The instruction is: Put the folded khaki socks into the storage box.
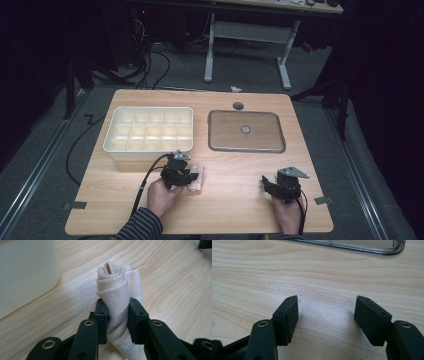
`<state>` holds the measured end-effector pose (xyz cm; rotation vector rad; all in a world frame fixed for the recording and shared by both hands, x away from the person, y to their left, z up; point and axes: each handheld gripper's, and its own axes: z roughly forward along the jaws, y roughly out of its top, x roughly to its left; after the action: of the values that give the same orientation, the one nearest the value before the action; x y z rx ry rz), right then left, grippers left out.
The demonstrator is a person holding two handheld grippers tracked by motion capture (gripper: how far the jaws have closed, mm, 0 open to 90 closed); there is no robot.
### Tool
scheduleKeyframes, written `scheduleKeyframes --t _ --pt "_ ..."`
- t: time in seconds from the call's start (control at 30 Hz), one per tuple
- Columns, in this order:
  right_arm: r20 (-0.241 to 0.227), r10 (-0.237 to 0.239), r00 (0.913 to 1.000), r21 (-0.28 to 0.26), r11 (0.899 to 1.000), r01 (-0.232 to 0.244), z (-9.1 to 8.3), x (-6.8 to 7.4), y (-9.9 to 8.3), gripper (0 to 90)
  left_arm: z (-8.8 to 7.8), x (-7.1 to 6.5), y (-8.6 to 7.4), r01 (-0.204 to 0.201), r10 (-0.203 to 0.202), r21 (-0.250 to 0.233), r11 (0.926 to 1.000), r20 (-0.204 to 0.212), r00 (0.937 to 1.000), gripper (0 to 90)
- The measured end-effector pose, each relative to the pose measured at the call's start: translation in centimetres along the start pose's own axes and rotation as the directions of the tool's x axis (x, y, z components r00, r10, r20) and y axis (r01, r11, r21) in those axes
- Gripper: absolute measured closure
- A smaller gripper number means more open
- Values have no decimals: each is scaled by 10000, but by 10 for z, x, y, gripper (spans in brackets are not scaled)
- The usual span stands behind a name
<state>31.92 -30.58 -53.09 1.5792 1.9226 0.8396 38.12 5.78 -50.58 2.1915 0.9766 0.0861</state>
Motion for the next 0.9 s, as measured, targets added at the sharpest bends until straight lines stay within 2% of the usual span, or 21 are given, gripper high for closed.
scheduleKeyframes --t 0.1,0.2,0.27,0.37,0.5,0.67,0.9 --pt "-124 138 9998 -15 9999 -138 0 -1 1 367 -4 -2 -1 -227 230 -161 9996 166 9996 726" --pt "-27 -6 10000 14 10000 6 1 0 1 366 -9 -2 -2 -312 320 -352 9989 238 9992 727" --pt "32 -128 9999 23 9999 128 2 1 2 364 -11 0 -2 -226 243 -395 9990 422 9988 728" --pt "-26 -65 10000 24 10000 65 1 0 1 363 -14 3 -1 -43 69 -431 9991 626 9980 728" --pt "-3 -73 10000 23 10000 73 2 0 1 361 -23 5 -1 102 -49 -787 9968 674 9977 733" --pt "55 -163 9999 44 9999 162 2 1 2 362 -28 10 -1 300 -228 -871 9958 826 9963 733" --pt "64 -175 9998 48 9998 174 2 2 2 361 -37 16 -2 440 -381 -848 9954 703 9968 733"
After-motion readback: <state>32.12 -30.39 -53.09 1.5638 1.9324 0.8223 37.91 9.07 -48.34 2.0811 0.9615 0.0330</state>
